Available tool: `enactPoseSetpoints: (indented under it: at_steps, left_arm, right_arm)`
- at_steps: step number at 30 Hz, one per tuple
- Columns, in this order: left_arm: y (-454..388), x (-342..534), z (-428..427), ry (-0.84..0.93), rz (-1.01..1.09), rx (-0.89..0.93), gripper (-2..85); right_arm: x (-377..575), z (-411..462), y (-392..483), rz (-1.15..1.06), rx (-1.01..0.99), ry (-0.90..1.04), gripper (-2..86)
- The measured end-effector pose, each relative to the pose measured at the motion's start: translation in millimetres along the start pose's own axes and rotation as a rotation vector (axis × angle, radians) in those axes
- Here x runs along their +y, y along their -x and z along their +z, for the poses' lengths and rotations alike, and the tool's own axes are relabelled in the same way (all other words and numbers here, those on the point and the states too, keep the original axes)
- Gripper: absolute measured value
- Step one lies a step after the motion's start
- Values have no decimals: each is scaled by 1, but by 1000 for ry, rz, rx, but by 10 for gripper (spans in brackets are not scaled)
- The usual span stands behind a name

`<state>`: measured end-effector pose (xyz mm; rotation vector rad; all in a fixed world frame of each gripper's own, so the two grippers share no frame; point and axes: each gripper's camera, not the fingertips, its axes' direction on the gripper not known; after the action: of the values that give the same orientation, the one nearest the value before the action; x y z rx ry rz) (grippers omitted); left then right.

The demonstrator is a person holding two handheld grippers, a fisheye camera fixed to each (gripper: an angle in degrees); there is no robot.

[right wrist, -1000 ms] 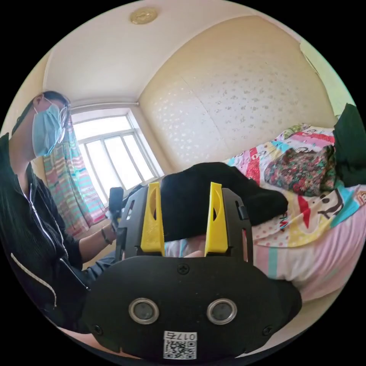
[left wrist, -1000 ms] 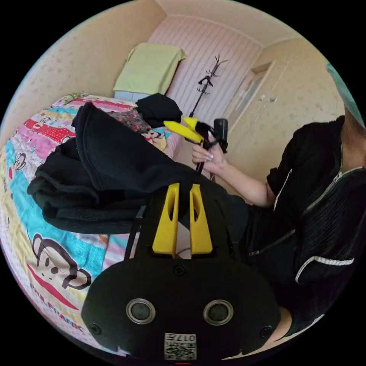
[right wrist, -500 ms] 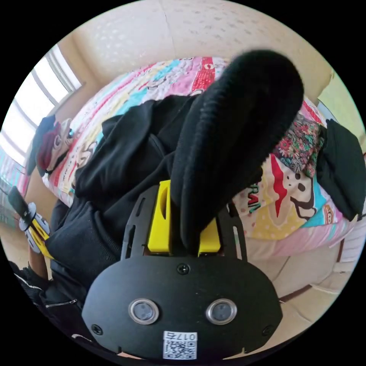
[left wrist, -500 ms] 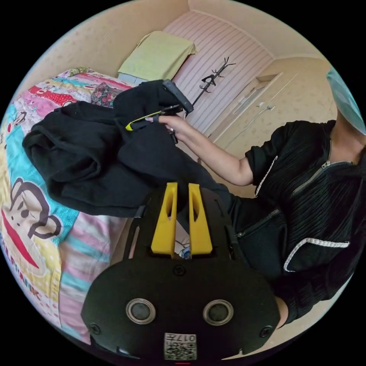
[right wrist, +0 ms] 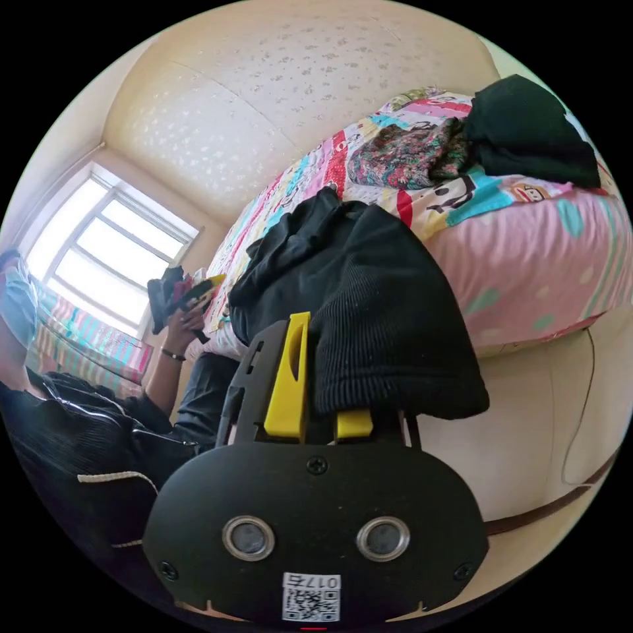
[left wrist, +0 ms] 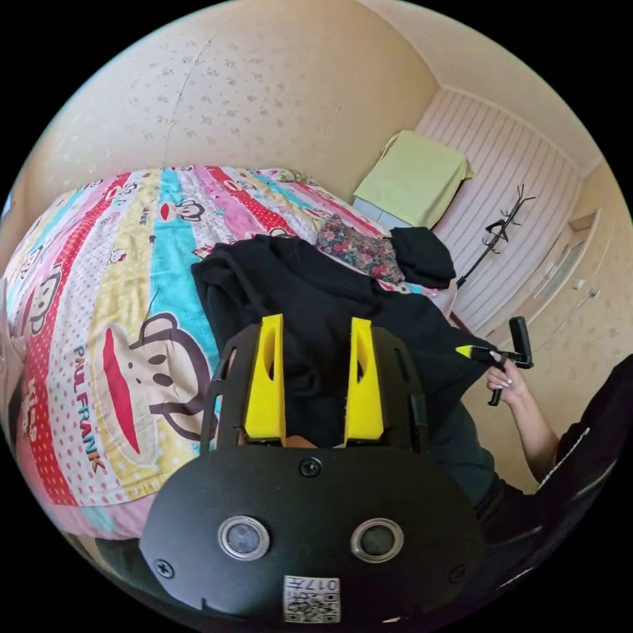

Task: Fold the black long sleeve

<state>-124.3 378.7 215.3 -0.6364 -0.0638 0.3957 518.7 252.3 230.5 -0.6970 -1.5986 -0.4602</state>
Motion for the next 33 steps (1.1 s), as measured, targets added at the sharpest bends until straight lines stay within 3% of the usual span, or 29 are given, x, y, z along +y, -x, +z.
enactPoseSetpoints:
  at_steps: [2, 6, 9, 12, 14, 16, 19, 21, 25, 28, 29, 33]
  left_arm:
    - [3, -3, 31, 114, -40, -30, 105]
    - [24, 16, 6, 24, -116, 76, 53]
    - [53, 45, -54, -176, -191, 130, 43]
    - [83, 90, -128, -375, -310, -24, 42]
    - [100, 123, -170, -487, -406, -108, 42]
    - [122, 168, -208, -564, -571, -231, 34]
    - [145, 224, -230, -620, -786, -348, 7]
    - [159, 251, -242, -633, -847, -296, 6]
    - [175, 268, -255, -572, -771, -155, 29]
    - [173, 235, -243, -398, -605, -47, 62]
    - [170, 225, -240, -366, -562, -34, 69]
    - [124, 155, -212, -301, -252, -101, 114]
  right_arm:
    - [0, -25, -9, 118, 106, -48, 66]
    - [3, -77, -4, 153, 327, -199, 96]
    - [-11, -97, 31, 36, 494, -280, 108]
    - [-39, -66, 85, -298, 353, -317, 119]
    - [-78, -10, 118, -465, 116, -207, 121]
    - [-112, 45, 141, -505, 7, -75, 125]
    - [-153, 140, 180, -580, 62, 61, 143]
    - [-171, 196, 200, -629, 165, 128, 156]
    - [-190, 321, 209, -657, 489, 417, 159]
    - [-186, 317, 222, -693, 492, 379, 138]
    - [-180, 304, 229, -737, 502, 344, 87]
    - [-168, 243, 233, -760, 558, 143, 44]
